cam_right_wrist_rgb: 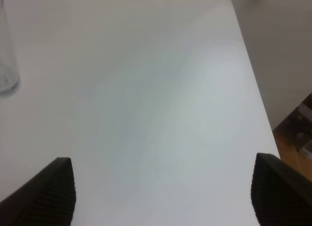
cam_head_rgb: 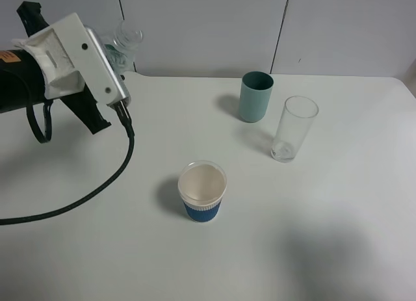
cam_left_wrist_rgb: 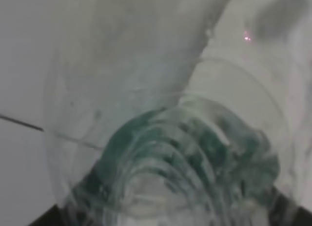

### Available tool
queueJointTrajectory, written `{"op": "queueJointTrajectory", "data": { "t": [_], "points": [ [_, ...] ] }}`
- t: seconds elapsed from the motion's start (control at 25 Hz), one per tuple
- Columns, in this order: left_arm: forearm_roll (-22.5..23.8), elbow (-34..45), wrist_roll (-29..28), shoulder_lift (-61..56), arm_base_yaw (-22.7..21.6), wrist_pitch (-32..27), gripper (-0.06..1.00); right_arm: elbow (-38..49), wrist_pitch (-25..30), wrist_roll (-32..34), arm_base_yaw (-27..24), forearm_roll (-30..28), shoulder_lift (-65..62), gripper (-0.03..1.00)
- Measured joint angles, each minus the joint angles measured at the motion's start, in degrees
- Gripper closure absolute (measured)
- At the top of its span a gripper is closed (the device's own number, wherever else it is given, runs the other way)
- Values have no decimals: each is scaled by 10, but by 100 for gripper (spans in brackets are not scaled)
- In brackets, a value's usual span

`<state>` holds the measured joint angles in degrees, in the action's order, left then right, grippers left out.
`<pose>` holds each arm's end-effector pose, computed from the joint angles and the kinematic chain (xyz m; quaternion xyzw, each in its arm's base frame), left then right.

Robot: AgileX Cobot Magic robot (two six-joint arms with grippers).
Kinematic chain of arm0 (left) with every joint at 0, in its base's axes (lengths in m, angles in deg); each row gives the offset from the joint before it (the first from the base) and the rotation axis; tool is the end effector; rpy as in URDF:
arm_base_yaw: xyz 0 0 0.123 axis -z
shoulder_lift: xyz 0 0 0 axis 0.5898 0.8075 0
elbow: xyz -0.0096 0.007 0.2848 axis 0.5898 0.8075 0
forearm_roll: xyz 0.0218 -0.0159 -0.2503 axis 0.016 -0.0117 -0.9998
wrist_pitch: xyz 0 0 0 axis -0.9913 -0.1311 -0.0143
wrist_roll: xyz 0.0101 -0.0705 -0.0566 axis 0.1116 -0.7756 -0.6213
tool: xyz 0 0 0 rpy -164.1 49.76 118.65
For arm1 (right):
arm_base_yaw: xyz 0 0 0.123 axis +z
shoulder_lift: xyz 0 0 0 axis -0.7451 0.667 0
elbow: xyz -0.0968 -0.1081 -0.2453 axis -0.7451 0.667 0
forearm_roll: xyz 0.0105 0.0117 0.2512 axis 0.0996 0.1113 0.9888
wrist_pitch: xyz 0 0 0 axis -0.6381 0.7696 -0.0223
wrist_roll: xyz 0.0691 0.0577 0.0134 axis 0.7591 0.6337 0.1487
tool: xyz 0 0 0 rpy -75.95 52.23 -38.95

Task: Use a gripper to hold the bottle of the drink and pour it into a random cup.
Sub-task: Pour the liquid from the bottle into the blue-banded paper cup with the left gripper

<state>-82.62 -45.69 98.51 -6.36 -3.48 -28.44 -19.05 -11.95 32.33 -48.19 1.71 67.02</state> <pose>0.2254 -0.1203 0.2439 0.4840 0.6482 0.1795 0.5598 -0.0051 -0.0095 0.2756 -0.0221 0.8534 -0.0750 0.5154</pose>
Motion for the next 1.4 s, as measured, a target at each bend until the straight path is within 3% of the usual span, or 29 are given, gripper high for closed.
{"op": "queueJointTrajectory", "data": {
  "t": [0.36, 0.68, 0.76, 1.12, 1.4],
  "points": [
    [-171, 21, 199, 0, 87, 33, 48, 0, 0, 0, 0, 0, 0, 23],
    [-336, 21, 367, 22, 139, 65, 48, 0, 0, 0, 0, 0, 0, 23],
    [-357, 21, 399, 30, 149, 65, 48, 0, 0, 0, 0, 0, 0, 23],
    [-370, 22, 406, 37, 152, 143, 48, 0, 0, 0, 0, 0, 0, 23],
    [-404, 22, 406, 64, 152, 165, 48, 0, 0, 0, 0, 0, 0, 23]
  ]
}}
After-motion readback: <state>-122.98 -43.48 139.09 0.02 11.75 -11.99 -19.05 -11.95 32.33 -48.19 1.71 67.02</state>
